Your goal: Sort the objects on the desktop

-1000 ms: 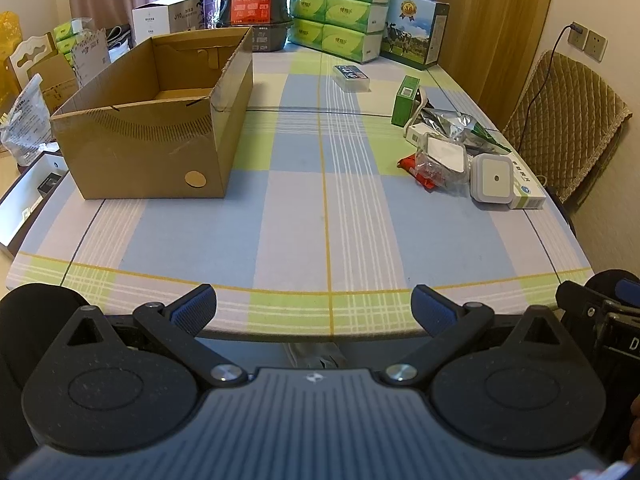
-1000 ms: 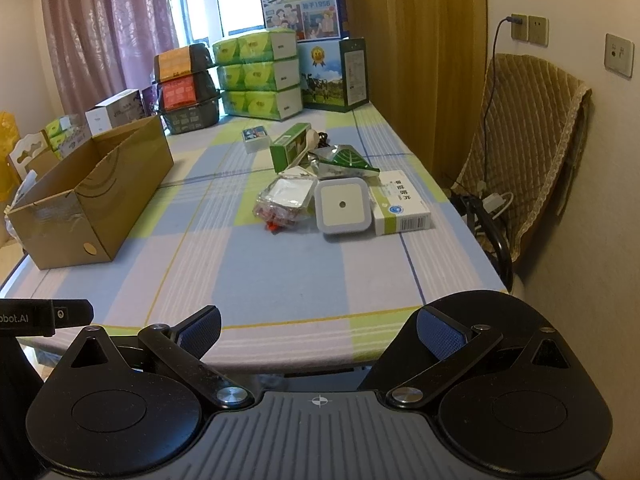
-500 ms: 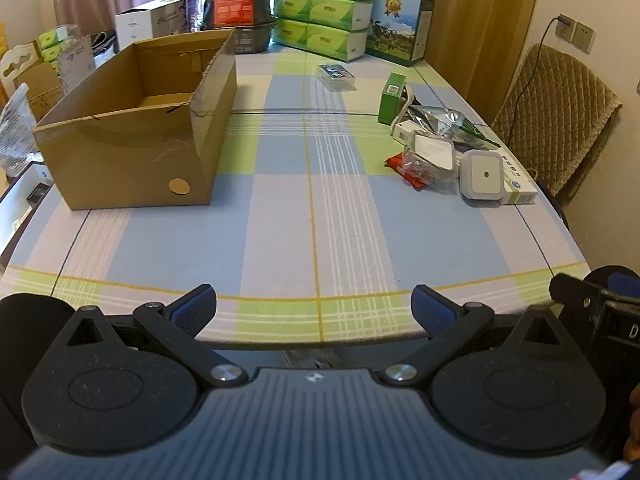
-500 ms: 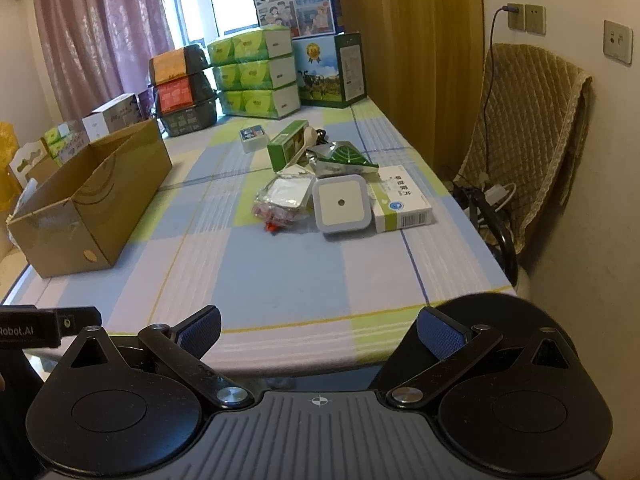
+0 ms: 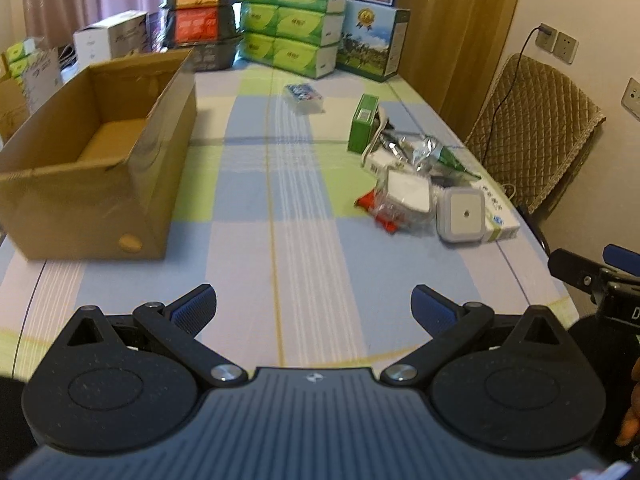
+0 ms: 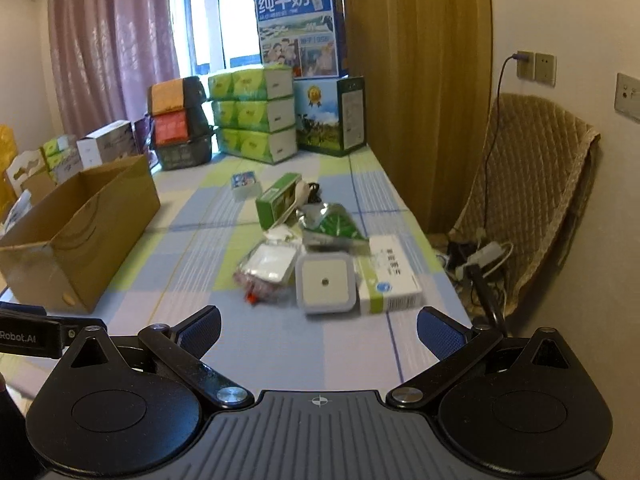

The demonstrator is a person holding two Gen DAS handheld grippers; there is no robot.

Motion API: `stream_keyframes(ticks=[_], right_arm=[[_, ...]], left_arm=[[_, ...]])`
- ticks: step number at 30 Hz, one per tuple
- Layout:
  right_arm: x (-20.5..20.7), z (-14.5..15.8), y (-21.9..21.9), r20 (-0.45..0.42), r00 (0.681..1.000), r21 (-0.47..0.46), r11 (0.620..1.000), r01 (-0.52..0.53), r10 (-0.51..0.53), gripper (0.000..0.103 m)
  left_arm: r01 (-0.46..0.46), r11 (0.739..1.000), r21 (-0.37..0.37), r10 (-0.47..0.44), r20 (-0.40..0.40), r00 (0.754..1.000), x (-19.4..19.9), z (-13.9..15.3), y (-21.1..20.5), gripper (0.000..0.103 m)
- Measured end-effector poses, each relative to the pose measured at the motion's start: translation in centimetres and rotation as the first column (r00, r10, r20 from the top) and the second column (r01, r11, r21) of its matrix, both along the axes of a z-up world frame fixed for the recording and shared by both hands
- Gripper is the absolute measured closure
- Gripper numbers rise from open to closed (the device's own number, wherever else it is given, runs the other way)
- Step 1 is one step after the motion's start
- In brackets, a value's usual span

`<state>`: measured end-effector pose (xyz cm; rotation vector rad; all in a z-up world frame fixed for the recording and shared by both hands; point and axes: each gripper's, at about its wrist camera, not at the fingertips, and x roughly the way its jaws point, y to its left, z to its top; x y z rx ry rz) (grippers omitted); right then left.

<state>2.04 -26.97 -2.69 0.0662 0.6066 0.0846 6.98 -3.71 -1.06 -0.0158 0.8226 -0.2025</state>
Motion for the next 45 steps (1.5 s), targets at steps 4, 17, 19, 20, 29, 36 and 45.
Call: stream_keyframes(ticks=[4,17,19,20,29,36,45], right_arm=[[1.8,-0.3,-0.3,-0.016,1.0,0.028,1.0,-0.001,0.001,0.002],[8.5,-3.7,-0.6,-0.082,0.997,0.031,1.0,0.005,-0.002,0.002],[9.8,-4.4,-0.6,-0.082,0.997,0.008,1.0,-0.005,0.005,0.002],[10.3,-4.7,-0.5,-0.081,0.997,-0.005,1.0,-0.009,0.009,0.002],[13.9,-7.9,0.1,-0.112,0.993,-0.054,0.997,-0.05,0.044,0.014],[15.2,-9.2,0.7,-0.139,0.99,-0.08,0.996,-0.04,0.028,0.02],[15.9,-9.4,0.4,-0.151,0.988,-0.065,0.998,0.005,-0.015,0.031]], left_arm=[[0.021,1.0,0.018,-0.021,0.013,1.0,1.9,-0.1,-1.2,0.001],[0.173,0.981,0.092,-0.175,0.012,0.984,8.5,-3.1,-4.2,0.001],[0.198,0.975,0.105,-0.202,0.023,0.979,9.7,-3.4,-4.4,0.001],[0.209,0.971,0.113,-0.213,0.03,0.977,10.1,-3.6,-4.6,0.001],[0.285,0.95,0.127,-0.294,0.062,0.954,13.4,-5.7,-5.6,0.001],[0.316,0.946,0.076,-0.32,0.044,0.947,14.4,-7.2,-5.7,0.001],[0.336,0.94,0.051,-0.337,0.016,0.941,14.9,-8.6,-5.8,0.001]])
